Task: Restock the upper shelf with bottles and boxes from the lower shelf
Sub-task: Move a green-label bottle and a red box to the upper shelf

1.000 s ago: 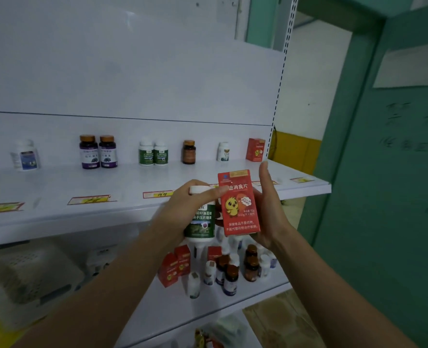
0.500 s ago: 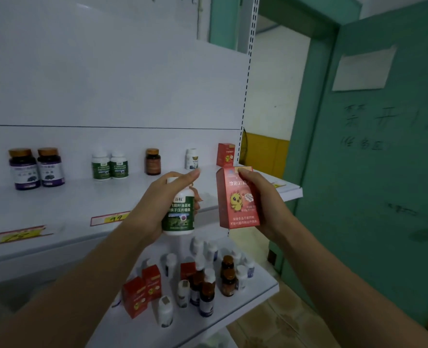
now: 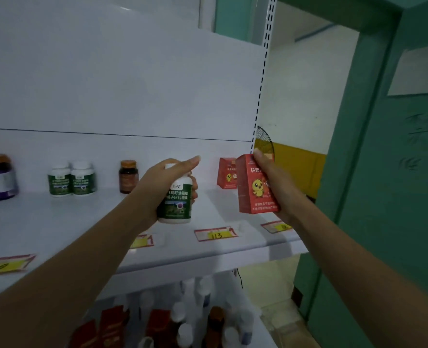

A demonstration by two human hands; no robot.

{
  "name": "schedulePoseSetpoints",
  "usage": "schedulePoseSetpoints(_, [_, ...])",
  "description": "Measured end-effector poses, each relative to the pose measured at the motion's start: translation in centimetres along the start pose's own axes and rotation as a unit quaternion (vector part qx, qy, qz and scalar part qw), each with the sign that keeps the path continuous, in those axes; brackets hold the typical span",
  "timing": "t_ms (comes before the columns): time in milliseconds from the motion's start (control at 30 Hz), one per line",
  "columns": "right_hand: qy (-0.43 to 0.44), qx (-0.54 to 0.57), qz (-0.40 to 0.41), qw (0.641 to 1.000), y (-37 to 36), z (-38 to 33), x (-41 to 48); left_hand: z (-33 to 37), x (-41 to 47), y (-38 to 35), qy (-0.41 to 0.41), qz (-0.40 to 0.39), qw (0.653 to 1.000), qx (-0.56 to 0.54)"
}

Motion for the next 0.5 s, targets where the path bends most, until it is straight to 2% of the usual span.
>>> schedulePoseSetpoints(267, [-0.022, -0.031, -0.042, 0.998, 8.9, 2.8, 10.4, -2.3, 7.5, -4.7, -0.002, 0.054, 0.998, 0.039])
schedulePoseSetpoints(500, [-0.040, 0.007, -0.033, 0.999, 11.6, 7.0, 16.5, -4.0, 10.6, -5.2, 0.029, 0.095, 0.992, 0.078])
Point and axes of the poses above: each hand's wrist, its own x-axis towards the middle knuckle, its own y-axis out of the back of the hand, z = x × y, the point moved 4 cm from there along x, towards the middle knuckle, and after that the axes turned 1 degree about y, right-handed, at the moved point
